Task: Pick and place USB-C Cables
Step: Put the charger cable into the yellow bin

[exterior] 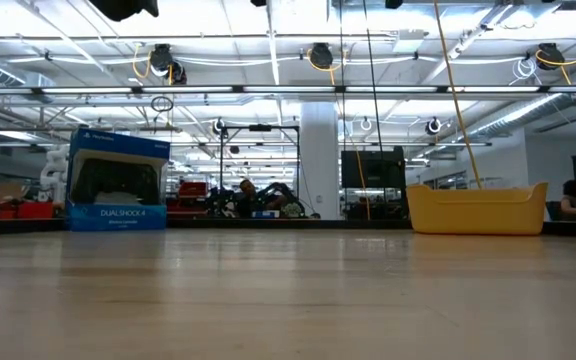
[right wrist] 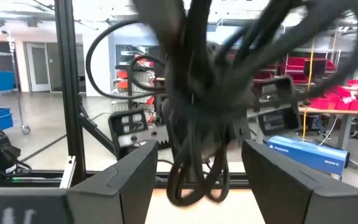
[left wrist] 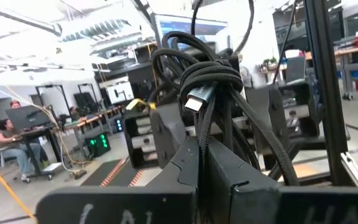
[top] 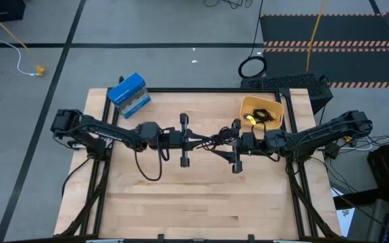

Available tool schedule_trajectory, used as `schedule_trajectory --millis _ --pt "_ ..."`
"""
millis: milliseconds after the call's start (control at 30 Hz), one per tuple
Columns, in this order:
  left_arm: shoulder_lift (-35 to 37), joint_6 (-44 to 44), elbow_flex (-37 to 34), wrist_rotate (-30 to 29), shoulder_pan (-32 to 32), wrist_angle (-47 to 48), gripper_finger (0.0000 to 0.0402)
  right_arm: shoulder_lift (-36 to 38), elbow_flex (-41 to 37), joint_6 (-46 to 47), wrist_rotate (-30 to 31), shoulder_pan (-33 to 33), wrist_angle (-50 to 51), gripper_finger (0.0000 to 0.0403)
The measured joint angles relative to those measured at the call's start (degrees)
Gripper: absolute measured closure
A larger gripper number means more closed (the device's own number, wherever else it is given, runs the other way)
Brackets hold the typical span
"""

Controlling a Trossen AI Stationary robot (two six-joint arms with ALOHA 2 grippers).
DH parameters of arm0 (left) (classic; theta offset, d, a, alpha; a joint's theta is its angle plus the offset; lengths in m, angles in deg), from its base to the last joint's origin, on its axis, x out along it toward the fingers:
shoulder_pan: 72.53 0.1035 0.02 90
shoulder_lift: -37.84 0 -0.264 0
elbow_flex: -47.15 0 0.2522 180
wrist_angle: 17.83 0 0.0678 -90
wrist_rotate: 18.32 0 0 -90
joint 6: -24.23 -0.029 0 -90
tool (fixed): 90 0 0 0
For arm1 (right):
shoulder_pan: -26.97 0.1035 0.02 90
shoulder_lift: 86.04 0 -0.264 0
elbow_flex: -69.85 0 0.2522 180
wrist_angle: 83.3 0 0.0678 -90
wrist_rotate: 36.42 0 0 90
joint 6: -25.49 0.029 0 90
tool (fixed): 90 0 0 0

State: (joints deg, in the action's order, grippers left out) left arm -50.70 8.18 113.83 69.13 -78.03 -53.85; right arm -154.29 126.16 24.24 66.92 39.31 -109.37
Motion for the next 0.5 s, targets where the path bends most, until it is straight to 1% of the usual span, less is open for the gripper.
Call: schedule_trajectory --millis 100,233,433,500 --pt "-0.12 0.02 -0.04 -0.01 0.0 0.08 0.0387 0.04 0.0 0.03 0.0 0.0 -0.15 0.0188" --pt "-0.05 0.0 -0.04 -0.02 0.0 -0.01 0.0376 0.04 0.0 0.1 0.0 0.0 -0.8 0.0223" --pt "-0.05 -0.35 -0.04 -0.04 0.0 0.34 0.0391 0.04 0.0 0.03 -0.02 0.0 -0.73 0.0286" --pt "-0.05 -0.35 -0.04 -0.04 0.02 0.34 0.0391 0.04 0.0 0.0 -0.02 0.0 -0.76 0.0306"
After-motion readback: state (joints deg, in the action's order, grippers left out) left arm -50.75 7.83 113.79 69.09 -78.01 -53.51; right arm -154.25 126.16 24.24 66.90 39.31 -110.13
